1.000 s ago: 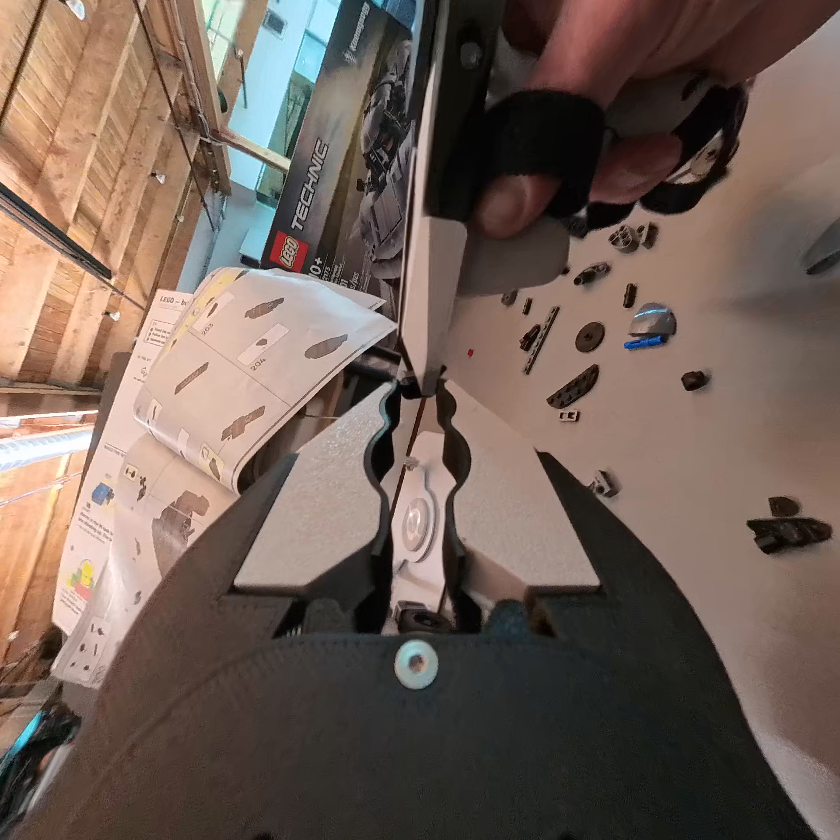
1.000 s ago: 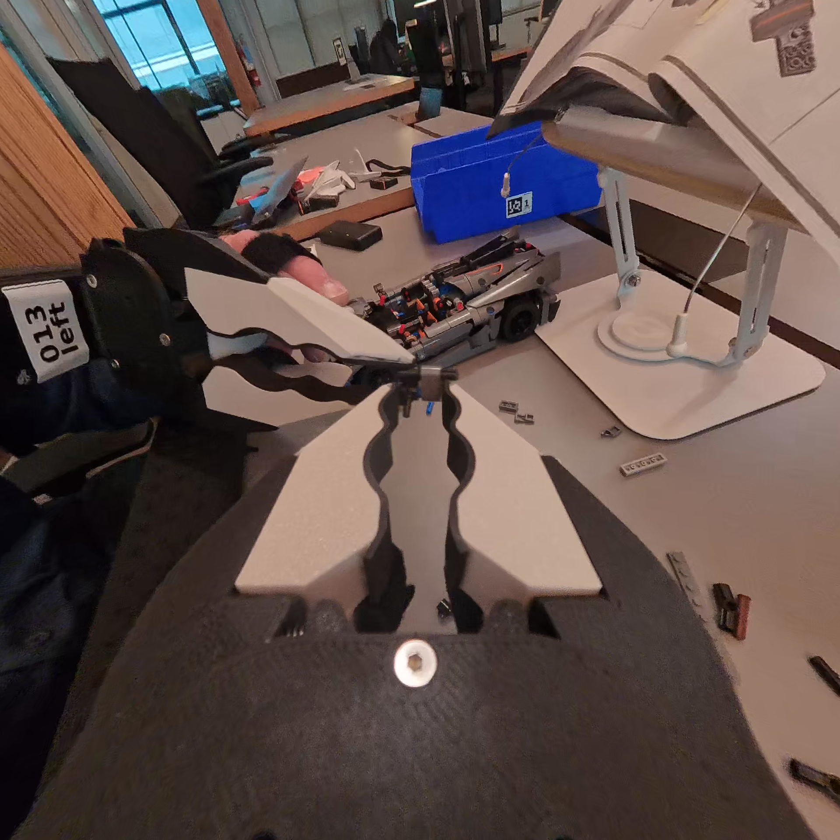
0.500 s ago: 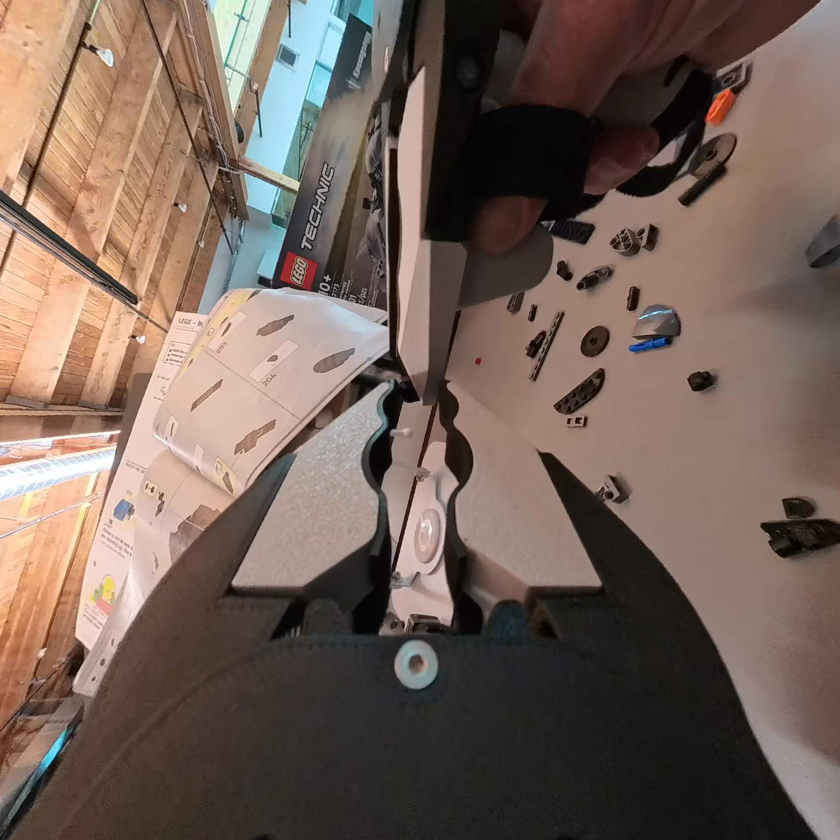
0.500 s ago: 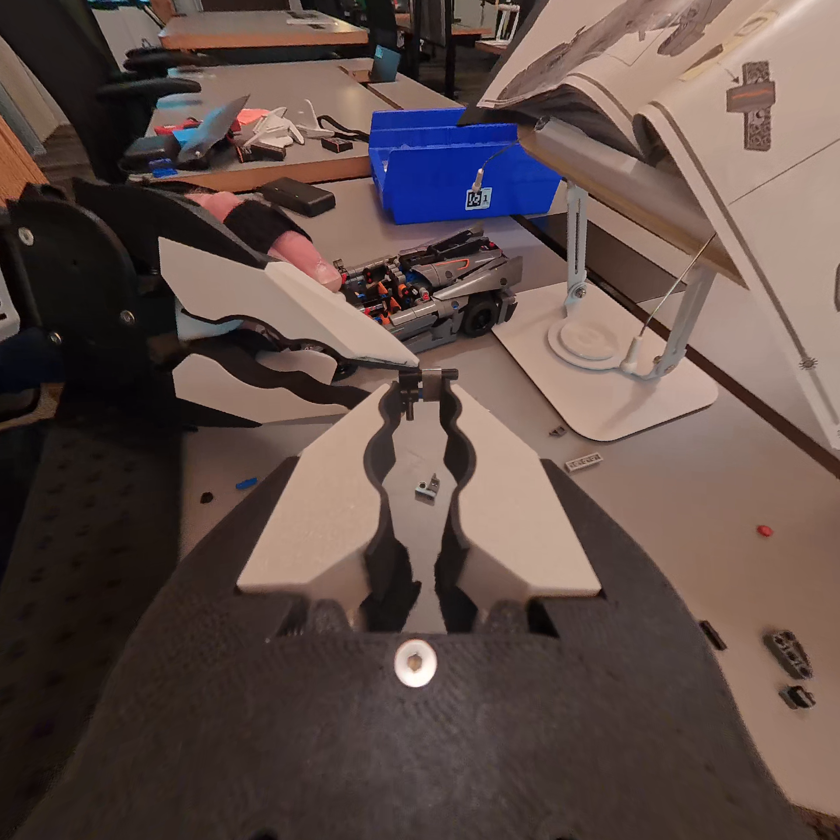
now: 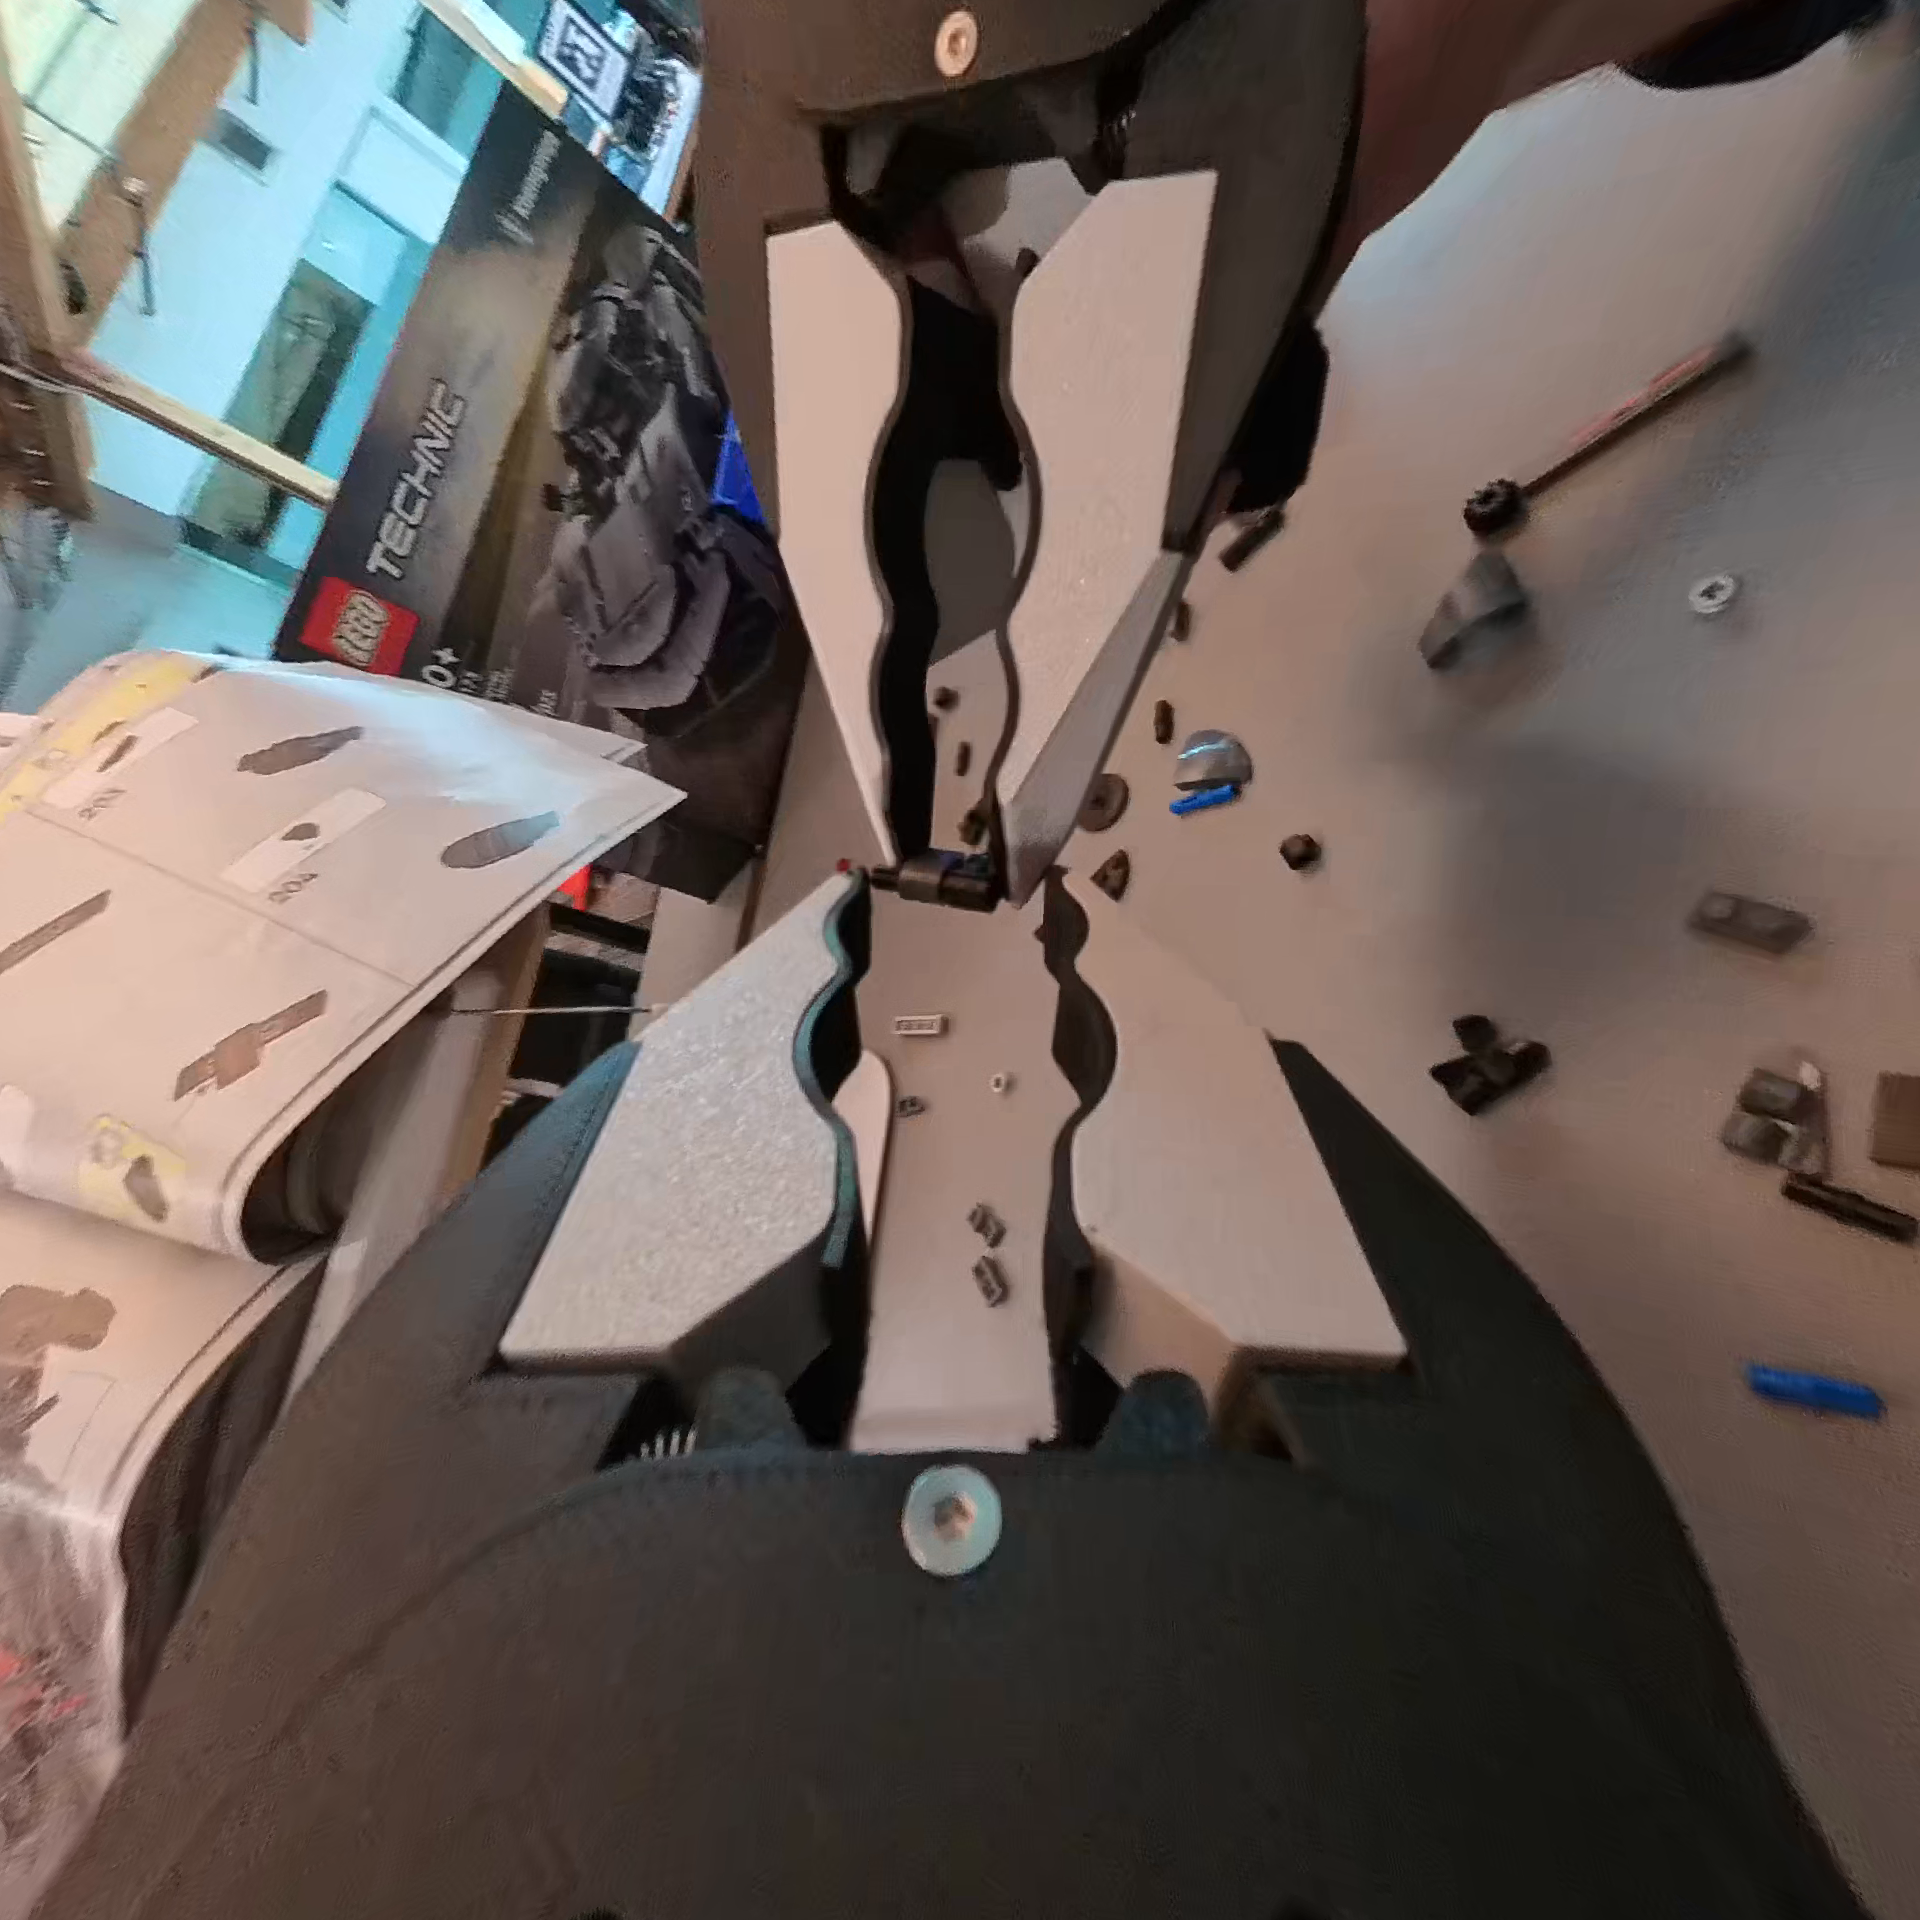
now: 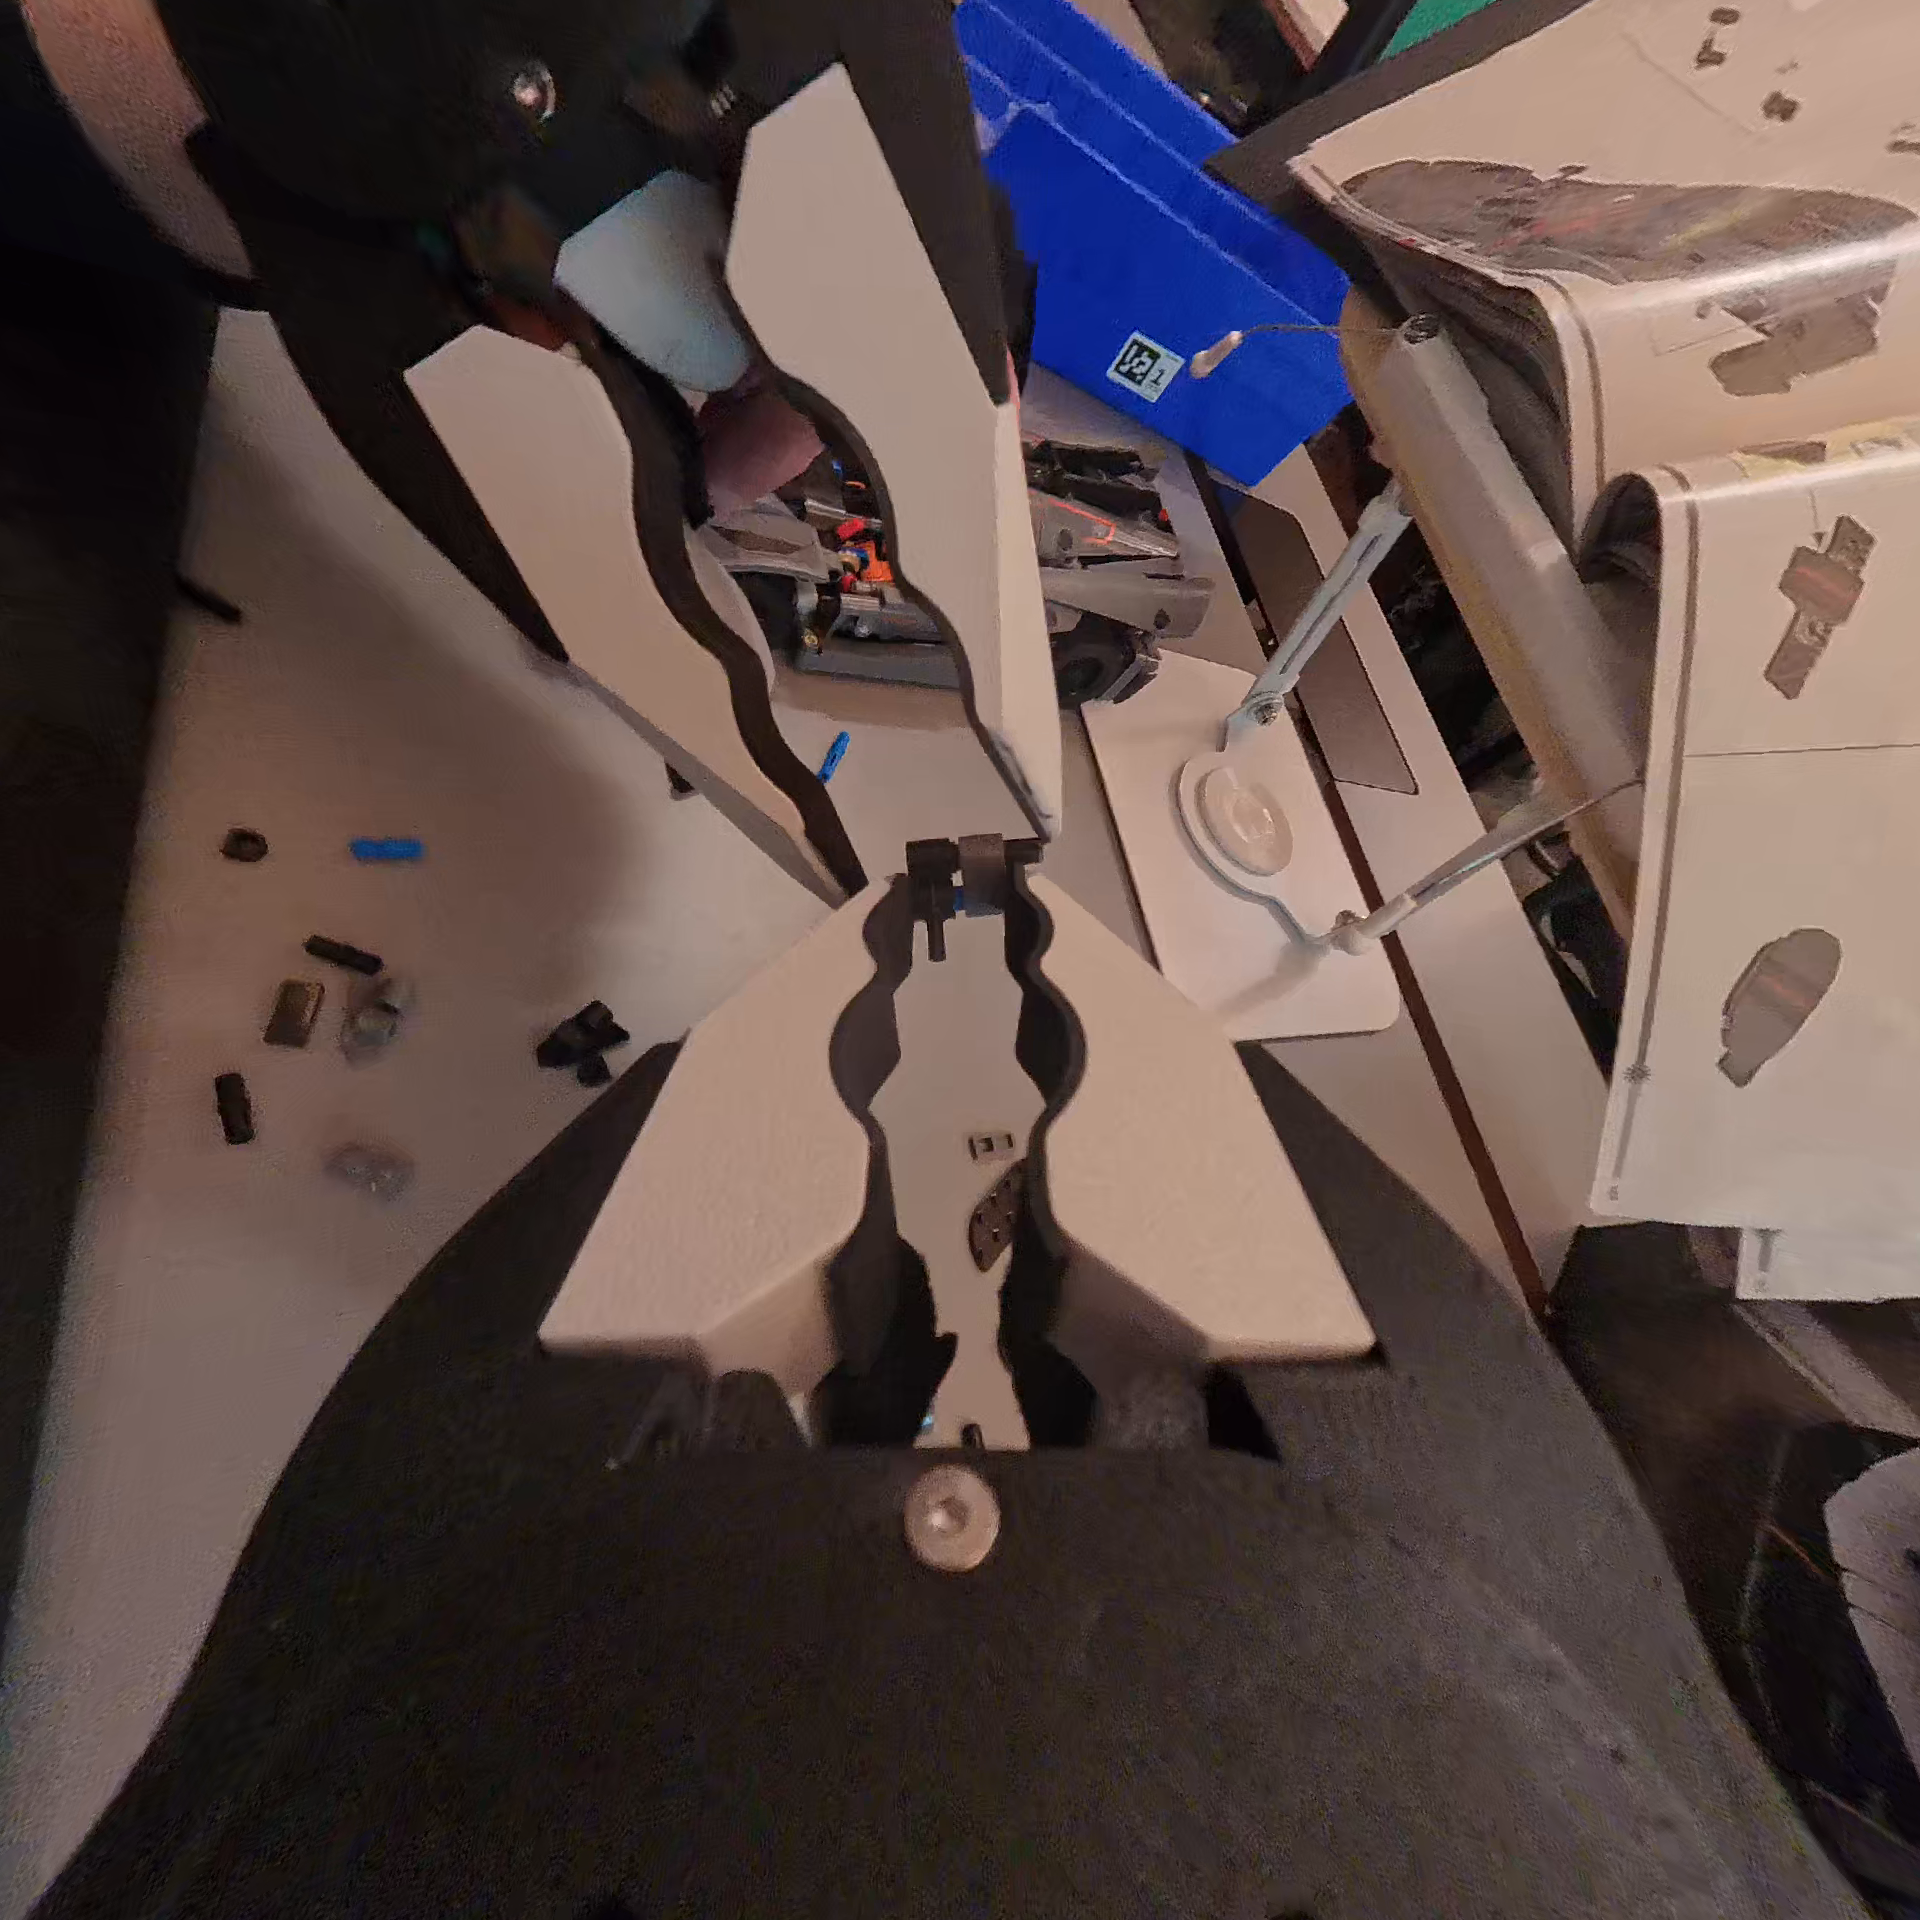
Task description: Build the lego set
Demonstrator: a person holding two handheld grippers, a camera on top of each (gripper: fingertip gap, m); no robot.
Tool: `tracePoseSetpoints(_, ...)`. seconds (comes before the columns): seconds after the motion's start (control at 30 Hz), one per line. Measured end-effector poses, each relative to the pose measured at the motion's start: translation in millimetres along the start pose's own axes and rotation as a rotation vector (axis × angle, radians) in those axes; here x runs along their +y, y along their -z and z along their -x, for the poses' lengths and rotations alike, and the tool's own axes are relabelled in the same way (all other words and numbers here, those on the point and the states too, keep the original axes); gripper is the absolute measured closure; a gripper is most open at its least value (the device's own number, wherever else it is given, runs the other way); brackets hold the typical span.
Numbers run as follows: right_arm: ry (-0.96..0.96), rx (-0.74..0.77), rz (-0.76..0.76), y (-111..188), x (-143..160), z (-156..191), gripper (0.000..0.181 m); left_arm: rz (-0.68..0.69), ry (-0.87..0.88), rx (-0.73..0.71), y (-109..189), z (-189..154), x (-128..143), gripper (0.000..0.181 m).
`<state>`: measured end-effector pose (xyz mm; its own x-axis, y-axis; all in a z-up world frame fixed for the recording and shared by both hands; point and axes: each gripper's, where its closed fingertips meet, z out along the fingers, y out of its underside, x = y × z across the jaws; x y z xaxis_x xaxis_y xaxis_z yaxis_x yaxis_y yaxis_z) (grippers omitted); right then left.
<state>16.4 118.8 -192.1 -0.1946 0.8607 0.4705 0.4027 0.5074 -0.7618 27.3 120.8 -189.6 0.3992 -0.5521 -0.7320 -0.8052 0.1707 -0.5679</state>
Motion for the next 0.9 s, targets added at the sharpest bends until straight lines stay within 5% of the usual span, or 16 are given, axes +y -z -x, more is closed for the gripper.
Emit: tracePoseSetpoints(0.9, -0.005, -0.061, -0.014, 0, -5, 13, 0.167, 0.007, 0.04, 0.101, 10, -10, 1, 0.161)
